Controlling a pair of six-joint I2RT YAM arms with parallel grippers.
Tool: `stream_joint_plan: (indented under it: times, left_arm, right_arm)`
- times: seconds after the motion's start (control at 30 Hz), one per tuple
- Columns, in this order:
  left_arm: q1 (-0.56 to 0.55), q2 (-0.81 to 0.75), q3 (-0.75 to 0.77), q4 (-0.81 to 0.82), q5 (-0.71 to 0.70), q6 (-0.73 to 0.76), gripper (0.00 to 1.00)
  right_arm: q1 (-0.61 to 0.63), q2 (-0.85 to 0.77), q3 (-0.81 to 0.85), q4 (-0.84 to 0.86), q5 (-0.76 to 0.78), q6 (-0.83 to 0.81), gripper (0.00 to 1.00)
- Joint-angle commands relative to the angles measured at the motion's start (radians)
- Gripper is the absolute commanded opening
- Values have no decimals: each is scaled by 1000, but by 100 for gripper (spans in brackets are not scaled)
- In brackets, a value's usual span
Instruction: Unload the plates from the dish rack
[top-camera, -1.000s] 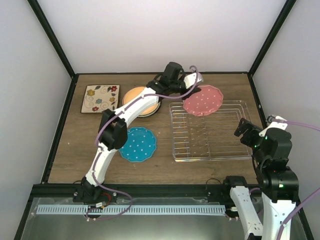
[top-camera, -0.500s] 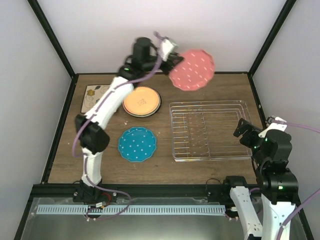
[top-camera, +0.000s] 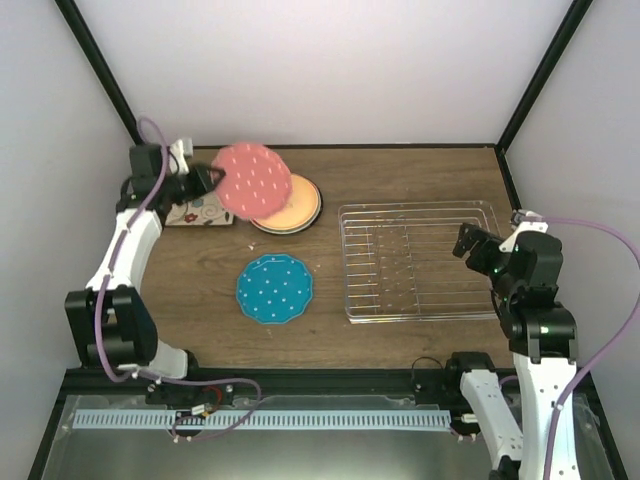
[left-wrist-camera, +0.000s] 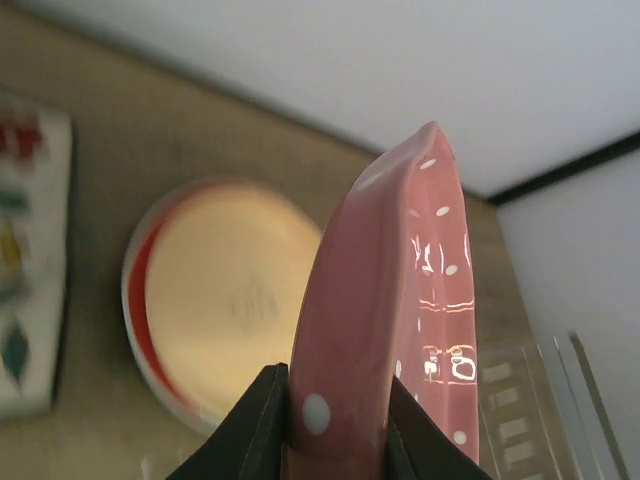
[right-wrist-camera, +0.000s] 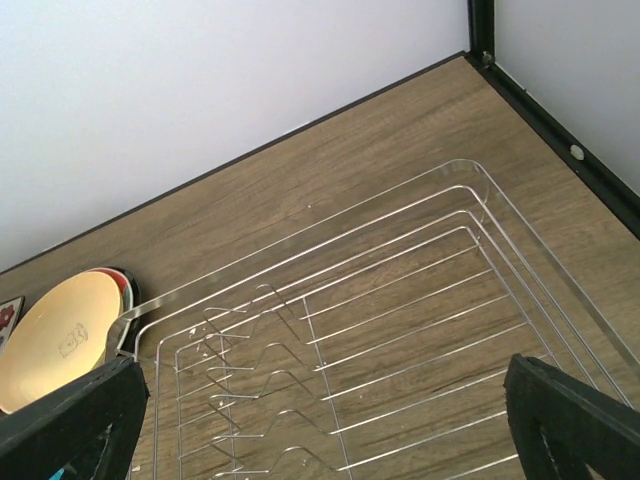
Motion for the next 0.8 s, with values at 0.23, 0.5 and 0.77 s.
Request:
stream_joint_plan:
  times: [0.23, 0.5, 0.77]
  left_arm:
    - [-14, -433, -445, -139, 180, -21, 4]
    - [-24, -491, -591, -243, 142, 57, 4]
    - [-91, -448, -658, -158, 62, 24, 4]
  right_arm:
    - [7, 76, -4, 103, -83, -52, 100]
    - [7, 101, 0, 118, -96, -66, 100]
    - [7, 112, 12, 118, -91, -72, 100]
